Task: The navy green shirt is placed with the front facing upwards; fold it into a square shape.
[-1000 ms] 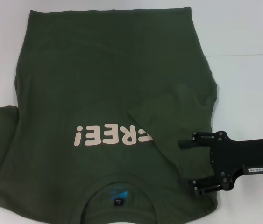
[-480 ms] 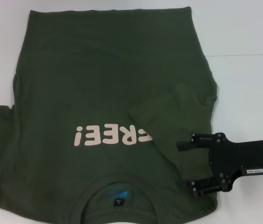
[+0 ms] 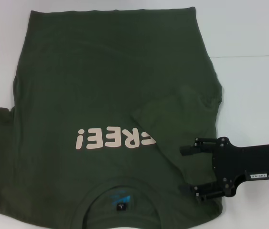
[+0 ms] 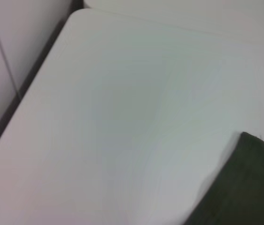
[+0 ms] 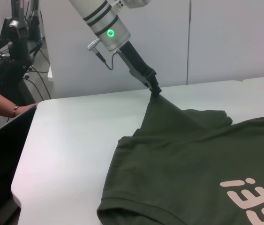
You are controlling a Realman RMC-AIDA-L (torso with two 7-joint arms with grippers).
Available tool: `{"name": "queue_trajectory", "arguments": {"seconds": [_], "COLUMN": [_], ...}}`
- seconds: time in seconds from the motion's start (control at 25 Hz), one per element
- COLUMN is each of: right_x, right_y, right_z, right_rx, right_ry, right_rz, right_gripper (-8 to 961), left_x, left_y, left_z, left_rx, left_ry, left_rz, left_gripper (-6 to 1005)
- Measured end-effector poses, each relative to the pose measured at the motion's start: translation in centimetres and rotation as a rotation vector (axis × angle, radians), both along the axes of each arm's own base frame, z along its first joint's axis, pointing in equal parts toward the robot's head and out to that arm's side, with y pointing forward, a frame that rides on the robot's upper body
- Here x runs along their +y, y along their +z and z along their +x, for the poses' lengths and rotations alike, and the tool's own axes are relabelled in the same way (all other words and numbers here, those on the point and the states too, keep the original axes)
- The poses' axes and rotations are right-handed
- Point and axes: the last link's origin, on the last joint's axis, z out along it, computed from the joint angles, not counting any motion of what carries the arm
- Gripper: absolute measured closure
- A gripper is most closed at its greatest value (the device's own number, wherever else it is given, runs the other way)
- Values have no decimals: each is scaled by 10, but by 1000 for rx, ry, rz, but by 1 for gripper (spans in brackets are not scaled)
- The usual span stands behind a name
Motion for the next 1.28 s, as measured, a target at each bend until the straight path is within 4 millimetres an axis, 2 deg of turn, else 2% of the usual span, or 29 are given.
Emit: {"name": "queue_trajectory", "arguments": {"seconds": [0.16, 0.4, 0.8, 1.0, 1.24, 1.28], "right_x": [0, 1, 2, 4, 4, 4], "right_y": [-1, -1, -2, -3, -3, -3], "right_z": [1, 1, 1, 0, 0, 0], "right_rx": [1, -3, -2, -6, -8, -8], "right_ry": [-5, -7, -10, -9, -8, -8], "right_rz": [1, 3, 4, 6, 5, 5], "right_gripper": [38, 39, 39, 39, 39, 39], "left_x": [-2, 4, 4, 5, 6, 7], "left_y": [0, -11, -9, -7, -8, -8], "left_z": [0, 15, 17, 17, 17, 17], "left_rx": [-6, -29, -44, -30, -10, -9], "left_ry": [2, -32, -27, -36, -57, -59], "left_rz": [-15, -79, -91, -86, -107, -109], "left_gripper": [963, 965, 967, 869, 629, 523]}}
